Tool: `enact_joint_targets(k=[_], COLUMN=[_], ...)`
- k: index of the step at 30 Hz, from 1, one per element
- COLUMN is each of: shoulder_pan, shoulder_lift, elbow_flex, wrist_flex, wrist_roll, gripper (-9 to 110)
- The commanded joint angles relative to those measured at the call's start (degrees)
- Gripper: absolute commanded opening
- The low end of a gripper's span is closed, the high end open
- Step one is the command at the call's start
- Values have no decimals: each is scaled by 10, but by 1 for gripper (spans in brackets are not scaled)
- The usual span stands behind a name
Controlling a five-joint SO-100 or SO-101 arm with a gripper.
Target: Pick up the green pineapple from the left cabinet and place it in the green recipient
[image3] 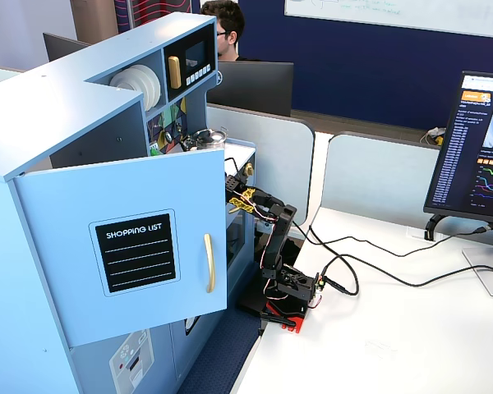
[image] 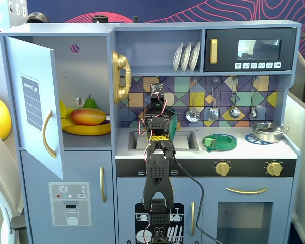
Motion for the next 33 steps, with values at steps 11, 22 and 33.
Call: enact_joint_targets(k=[11,22,33], shoulder_pan=[11,29,18], shoulder_lift=[2,-1,261], elbow_flex=[-54,-56,186], wrist_flex=[-35,-24,-15], wrist_roll=[25,48,23], gripper=[20,29,28])
